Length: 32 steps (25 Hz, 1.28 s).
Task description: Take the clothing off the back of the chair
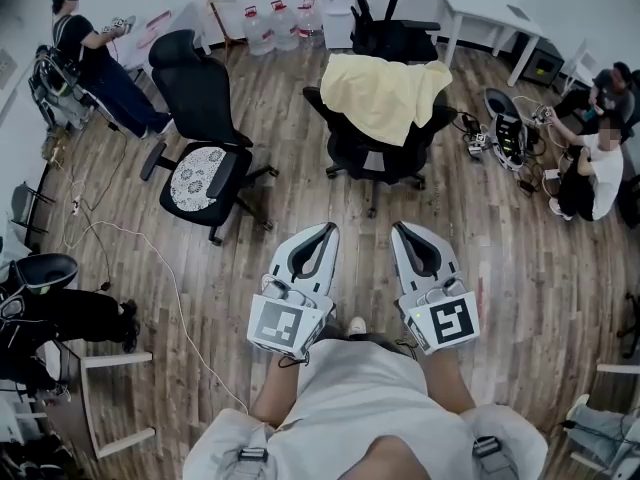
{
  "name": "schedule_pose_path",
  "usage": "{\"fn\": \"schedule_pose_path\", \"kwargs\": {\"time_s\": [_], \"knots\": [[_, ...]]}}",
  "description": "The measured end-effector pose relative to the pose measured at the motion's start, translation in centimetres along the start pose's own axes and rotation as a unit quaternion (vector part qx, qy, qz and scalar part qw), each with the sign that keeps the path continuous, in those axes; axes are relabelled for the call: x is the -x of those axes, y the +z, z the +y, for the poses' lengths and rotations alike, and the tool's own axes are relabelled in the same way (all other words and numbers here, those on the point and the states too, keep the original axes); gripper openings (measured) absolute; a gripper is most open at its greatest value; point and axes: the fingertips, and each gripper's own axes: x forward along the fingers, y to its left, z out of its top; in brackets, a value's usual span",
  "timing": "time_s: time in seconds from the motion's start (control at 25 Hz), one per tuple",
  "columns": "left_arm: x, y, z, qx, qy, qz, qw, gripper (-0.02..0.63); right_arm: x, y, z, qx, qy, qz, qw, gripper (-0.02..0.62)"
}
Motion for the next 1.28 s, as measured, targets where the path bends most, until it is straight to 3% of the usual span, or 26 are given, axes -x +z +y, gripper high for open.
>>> {"fn": "schedule_pose_path", "kwargs": {"time_s": [0.64,1.28], "knots": [[-5.5,0.0,1.9,-0.004,-0.049,-0.003,0.9988,0.018,-3.1,-0.6,-3.9,-0.001,-0.048,0.004,0.999,0.02],[-12.5,-0.9,9.7,0.007,-0.093,0.016,0.9955,0.018,-11.8,-1.9,-7.0,-0.005,-0.101,0.03,0.994,0.02]]}}
